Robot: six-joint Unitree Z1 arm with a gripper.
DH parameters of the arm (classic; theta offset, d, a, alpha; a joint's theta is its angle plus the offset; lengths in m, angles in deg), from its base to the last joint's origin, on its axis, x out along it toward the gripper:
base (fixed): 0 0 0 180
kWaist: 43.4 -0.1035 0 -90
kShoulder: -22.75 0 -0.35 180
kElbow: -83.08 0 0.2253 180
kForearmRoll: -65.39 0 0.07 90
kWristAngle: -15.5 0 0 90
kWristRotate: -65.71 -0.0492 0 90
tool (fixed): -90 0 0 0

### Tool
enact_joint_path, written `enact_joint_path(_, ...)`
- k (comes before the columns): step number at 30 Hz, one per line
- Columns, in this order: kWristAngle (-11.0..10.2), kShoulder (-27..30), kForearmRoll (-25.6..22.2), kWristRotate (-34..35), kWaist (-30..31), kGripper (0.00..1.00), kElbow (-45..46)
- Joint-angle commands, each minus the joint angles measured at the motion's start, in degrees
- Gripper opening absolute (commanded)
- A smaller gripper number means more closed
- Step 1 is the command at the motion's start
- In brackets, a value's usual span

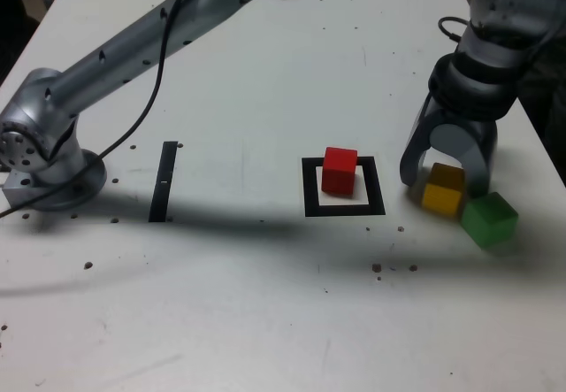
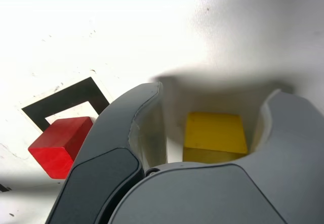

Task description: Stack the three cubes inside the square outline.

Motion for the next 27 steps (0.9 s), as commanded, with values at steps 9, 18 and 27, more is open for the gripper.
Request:
enact_joint_path(9,2.87,-0.42,-0.37,-1.15,-0.08,0.32,-0.97)
enact_joint_path(18,3.98,0.8,-0.81,-1.98,0.78,0.15,-2.49)
enact_joint_path(27,0.87,9.76,-0.86,-2.04,1.04,0.15,2.74)
